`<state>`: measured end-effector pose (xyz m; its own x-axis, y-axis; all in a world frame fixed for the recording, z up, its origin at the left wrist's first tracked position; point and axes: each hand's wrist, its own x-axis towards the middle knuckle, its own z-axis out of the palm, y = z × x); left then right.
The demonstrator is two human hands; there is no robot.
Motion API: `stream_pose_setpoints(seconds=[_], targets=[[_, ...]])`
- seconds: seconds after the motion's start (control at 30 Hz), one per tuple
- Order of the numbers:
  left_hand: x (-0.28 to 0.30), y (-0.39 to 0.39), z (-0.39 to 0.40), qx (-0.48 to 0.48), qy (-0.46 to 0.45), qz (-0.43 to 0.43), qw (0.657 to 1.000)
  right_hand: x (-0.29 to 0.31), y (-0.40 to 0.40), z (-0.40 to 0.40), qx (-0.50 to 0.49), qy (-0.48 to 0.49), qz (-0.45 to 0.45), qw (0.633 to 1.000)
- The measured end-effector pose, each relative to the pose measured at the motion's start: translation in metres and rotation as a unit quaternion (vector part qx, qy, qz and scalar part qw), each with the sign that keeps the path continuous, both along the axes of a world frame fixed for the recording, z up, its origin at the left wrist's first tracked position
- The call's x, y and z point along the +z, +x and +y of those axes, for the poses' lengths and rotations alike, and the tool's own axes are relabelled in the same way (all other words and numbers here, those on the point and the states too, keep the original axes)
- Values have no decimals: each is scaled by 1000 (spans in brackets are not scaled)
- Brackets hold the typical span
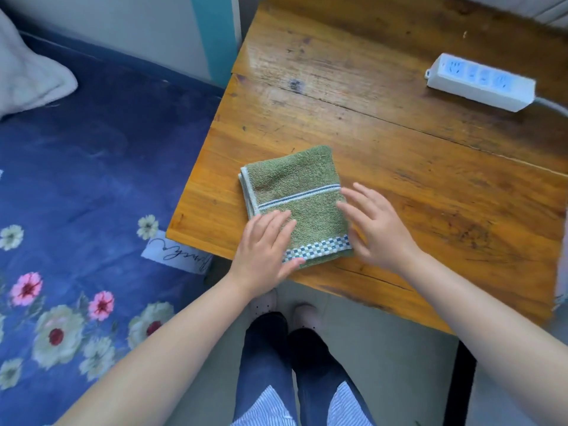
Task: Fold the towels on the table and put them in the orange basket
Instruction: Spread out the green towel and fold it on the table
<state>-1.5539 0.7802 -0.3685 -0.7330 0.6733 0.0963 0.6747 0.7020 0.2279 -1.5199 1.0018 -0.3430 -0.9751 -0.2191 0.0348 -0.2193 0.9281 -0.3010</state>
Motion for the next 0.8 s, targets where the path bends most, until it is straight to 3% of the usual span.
stream_pose_setpoints(seconds=[0.1,0.17,0.4,0.67,0.8], targets=[[0,25,-3,-37,-86,-11,996,-4,27,-2,111,57,-50,991],[0,34,-3,-16,-145,-43,988,-10,33,-4,128,92,-63,985],[5,31,-7,-12,-87,-42,995,-14,24,-11,106,80,-21,991],[10,62,-16,39,-20,-41,998,-10,50,-22,96,3,-148,984],[17,86,-34,65,-19,-73,995,-5,70,-40,92,-35,-153,983]])
